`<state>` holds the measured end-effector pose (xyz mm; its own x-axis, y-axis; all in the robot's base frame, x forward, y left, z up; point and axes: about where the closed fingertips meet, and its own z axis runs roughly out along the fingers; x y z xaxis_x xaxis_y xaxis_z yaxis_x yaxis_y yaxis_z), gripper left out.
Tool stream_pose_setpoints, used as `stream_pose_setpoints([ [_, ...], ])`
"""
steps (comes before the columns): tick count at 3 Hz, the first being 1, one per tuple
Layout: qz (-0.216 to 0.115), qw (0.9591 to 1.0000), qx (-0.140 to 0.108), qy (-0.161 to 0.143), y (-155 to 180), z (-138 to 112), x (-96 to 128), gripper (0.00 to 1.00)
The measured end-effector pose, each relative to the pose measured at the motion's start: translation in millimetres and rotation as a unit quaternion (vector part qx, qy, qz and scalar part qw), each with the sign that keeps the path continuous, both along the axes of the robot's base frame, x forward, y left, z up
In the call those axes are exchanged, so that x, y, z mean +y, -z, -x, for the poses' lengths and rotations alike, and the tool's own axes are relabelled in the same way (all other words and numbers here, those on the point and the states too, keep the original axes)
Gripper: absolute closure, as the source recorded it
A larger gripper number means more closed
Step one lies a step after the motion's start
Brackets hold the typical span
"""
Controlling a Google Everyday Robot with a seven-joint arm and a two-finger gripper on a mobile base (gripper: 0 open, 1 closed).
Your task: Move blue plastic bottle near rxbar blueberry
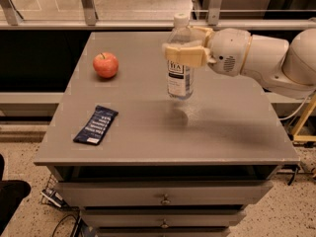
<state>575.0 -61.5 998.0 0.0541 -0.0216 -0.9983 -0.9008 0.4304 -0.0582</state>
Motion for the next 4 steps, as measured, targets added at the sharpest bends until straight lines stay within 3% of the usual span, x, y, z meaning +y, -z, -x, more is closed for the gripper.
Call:
stream_pose_setpoints([
  [1, 0.0, 0.999, -0.005, -0.045, 9.1, 15.5, 26.4, 1.0],
  [3, -0.022, 0.9895, -0.009, -0.143, 35.0, 46.7, 83.9, 1.0],
  [4, -0.024, 0.9848, -0.014, -0.171, 43.7, 56.7, 103.3, 1.0],
])
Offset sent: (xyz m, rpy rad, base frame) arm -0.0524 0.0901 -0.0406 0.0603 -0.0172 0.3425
